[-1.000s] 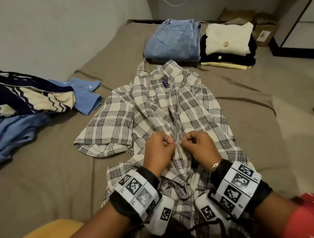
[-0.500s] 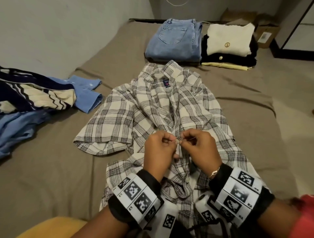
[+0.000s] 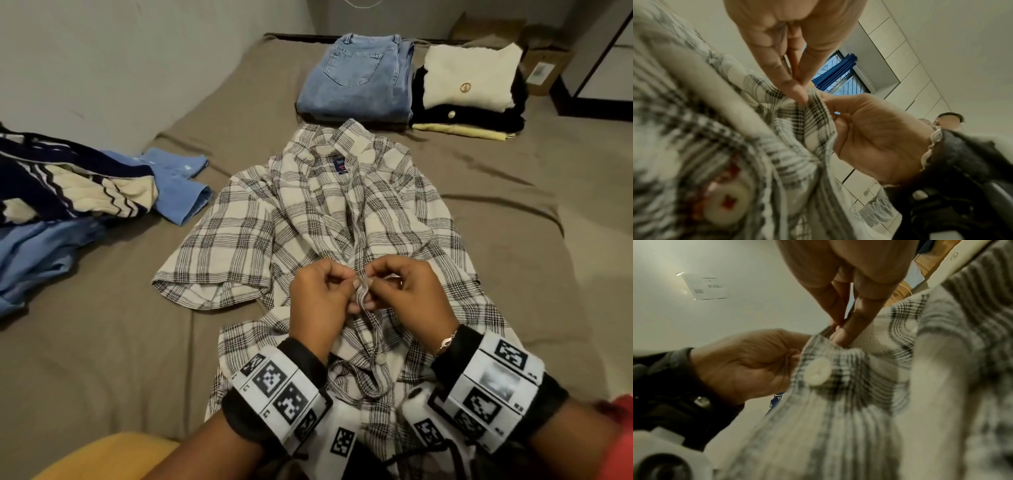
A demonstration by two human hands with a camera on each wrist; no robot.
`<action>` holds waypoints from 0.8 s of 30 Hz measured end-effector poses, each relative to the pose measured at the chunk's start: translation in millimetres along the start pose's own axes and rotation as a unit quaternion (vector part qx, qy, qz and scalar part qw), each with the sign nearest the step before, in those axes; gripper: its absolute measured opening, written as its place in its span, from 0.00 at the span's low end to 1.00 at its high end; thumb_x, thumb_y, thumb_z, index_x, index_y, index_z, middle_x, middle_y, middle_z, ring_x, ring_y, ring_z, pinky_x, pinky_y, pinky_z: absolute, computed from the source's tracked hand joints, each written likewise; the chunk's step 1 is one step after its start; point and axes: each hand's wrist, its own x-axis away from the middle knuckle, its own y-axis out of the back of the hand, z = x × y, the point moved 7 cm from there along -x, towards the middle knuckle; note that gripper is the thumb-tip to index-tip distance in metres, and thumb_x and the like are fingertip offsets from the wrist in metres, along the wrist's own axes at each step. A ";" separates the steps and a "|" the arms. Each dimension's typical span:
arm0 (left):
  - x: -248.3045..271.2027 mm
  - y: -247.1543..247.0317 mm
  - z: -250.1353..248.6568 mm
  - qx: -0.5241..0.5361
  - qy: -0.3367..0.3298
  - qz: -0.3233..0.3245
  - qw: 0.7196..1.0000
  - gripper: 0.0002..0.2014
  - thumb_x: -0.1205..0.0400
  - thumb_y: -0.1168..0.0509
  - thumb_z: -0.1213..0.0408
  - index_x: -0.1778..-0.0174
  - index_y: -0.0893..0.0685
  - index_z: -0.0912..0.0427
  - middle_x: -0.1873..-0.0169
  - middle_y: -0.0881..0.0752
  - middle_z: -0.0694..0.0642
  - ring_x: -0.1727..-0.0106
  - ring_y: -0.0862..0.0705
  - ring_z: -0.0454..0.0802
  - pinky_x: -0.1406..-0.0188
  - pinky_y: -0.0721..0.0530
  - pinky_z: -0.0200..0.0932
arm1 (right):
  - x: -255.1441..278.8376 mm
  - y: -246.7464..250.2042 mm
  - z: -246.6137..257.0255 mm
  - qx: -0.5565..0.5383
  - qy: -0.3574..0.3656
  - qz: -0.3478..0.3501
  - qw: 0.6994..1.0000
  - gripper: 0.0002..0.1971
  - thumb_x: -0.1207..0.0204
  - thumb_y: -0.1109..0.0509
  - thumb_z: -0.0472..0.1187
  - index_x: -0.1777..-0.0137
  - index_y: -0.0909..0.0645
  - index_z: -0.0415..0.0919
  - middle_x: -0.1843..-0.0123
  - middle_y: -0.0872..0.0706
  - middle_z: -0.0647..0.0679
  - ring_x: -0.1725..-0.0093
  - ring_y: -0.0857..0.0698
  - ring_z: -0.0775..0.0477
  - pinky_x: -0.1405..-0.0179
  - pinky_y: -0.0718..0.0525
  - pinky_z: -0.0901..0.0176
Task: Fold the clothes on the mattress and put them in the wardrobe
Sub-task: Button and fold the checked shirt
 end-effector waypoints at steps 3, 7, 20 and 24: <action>1.6 -0.6 -1.2 0.005 -0.010 0.004 1.000 0.06 0.22 0.33 0.75 0.63 0.17 0.62 0.73 0.16 0.55 0.78 0.19 0.38 0.77 0.17 0.39 | 0.7 2.6 3.4 0.038 0.022 -0.005 0.999 0.12 0.27 0.31 0.25 0.63 0.20 0.44 0.71 0.15 0.47 0.74 0.14 0.51 0.71 0.13 0.62; 4.7 -1.0 -3.4 0.006 -0.029 0.005 1.000 0.03 0.24 0.30 0.71 0.63 0.15 0.62 0.73 0.14 0.52 0.76 0.17 0.41 0.77 0.15 0.40 | 2.4 5.0 12.2 0.124 0.074 -0.024 0.989 0.11 0.28 0.28 0.29 0.64 0.21 0.47 0.66 0.14 0.43 0.70 0.13 0.46 0.68 0.13 0.60; 6.0 -5.0 11.3 0.048 0.032 0.013 0.998 0.03 0.22 0.32 0.72 0.61 0.16 0.65 0.70 0.15 0.61 0.79 0.20 0.46 0.73 0.15 0.48 | 12.8 -3.8 21.1 0.305 0.166 -0.065 0.935 0.02 0.30 0.27 0.31 0.61 0.17 0.37 0.63 0.21 0.51 0.66 0.22 0.52 0.66 0.28 0.69; 5.5 -4.0 12.1 0.044 0.026 0.004 0.999 0.05 0.20 0.35 0.75 0.61 0.18 0.65 0.75 0.17 0.55 0.80 0.20 0.45 0.77 0.17 0.44 | 8.5 0.1 17.4 0.261 0.115 -0.052 0.957 0.03 0.28 0.27 0.33 0.62 0.17 0.40 0.65 0.17 0.51 0.67 0.18 0.51 0.67 0.22 0.66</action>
